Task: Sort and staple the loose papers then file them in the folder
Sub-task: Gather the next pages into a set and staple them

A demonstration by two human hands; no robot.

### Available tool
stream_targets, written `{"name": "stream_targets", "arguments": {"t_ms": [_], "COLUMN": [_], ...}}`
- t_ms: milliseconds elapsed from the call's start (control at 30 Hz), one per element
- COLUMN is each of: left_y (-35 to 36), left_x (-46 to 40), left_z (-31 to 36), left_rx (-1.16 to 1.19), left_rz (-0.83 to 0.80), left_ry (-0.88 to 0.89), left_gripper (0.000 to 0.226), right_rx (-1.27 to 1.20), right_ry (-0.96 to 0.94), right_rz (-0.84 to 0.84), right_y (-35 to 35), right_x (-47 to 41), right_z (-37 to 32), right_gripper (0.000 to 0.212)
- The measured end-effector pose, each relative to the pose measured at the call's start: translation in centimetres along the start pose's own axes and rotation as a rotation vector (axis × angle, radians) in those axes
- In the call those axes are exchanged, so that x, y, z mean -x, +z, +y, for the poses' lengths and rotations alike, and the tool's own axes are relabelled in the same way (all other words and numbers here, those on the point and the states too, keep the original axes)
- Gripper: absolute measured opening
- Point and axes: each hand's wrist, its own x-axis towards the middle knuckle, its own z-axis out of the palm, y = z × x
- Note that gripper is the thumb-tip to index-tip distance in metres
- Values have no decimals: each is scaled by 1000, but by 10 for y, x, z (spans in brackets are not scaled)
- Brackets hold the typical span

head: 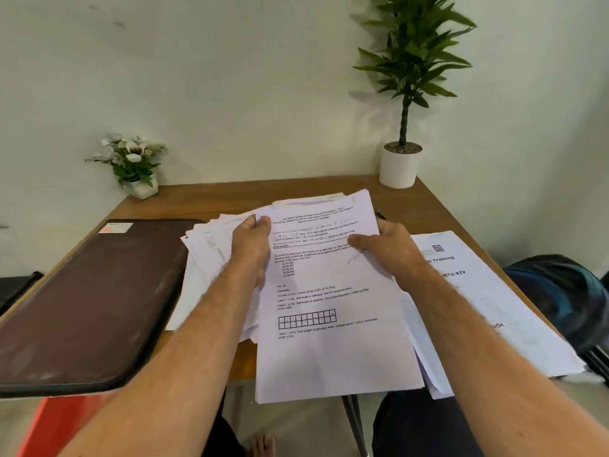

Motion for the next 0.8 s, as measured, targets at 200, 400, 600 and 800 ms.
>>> {"name": "stream_targets", "arguments": {"t_ms": [200,400,600,800], "left_y": [10,17,18,24], "left_x": [-14,-23,-14,-10], "left_z": [-34,-48,-66,-69], "left_rx": [-90,-273,-397,-384], "left_rz": [85,150,333,342], "left_ry": [5,133,265,313], "left_gripper": [23,24,29,28], "right_rx": [210,464,500,755], "right_ry": [48,123,110,-120], "right_rz": [57,115,153,400], "right_y": [0,-14,-10,-18], "right_x": [-14,-30,-35,-65], "right_z": [25,35,39,35], "right_gripper": [31,45,30,23]}}
